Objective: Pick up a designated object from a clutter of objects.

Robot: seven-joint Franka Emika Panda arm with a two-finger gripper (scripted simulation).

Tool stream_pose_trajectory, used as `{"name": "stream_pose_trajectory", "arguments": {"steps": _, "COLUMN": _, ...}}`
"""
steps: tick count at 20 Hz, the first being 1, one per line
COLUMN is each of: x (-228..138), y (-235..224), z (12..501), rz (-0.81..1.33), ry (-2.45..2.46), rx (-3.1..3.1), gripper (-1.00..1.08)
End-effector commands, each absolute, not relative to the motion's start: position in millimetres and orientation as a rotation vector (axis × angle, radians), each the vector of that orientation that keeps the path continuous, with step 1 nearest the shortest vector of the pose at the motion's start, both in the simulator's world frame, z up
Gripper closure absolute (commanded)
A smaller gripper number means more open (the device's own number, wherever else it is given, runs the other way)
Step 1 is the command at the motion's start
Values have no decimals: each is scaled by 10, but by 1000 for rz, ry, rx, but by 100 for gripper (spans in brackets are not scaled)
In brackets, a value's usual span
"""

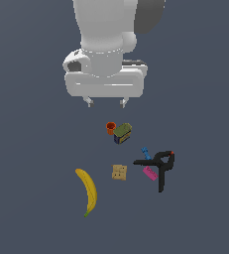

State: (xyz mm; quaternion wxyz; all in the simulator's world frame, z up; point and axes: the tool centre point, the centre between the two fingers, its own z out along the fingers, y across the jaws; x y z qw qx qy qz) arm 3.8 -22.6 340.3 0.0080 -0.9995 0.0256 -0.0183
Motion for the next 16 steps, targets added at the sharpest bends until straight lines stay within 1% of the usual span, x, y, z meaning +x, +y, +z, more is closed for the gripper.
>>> {"name": "stream_pose_trajectory", "arguments": {"steps": 1, "x": 38, "y": -226, "z": 3403, "rz": -57, "ry": 80, "rx": -3124, "gripper": -92}}
{"name": "stream_pose_trajectory", "arguments": {"steps": 10, "x": -22, "y": -73, "z": 3386, "rz": -27, "ry": 84, "rx": -3107, "gripper": -92}}
{"name": "stream_pose_trajectory", "arguments": {"steps": 16, "x": -11, "y": -60, "z": 3360, "rz": -26, "ry": 80, "rx": -3108, "gripper": -92}}
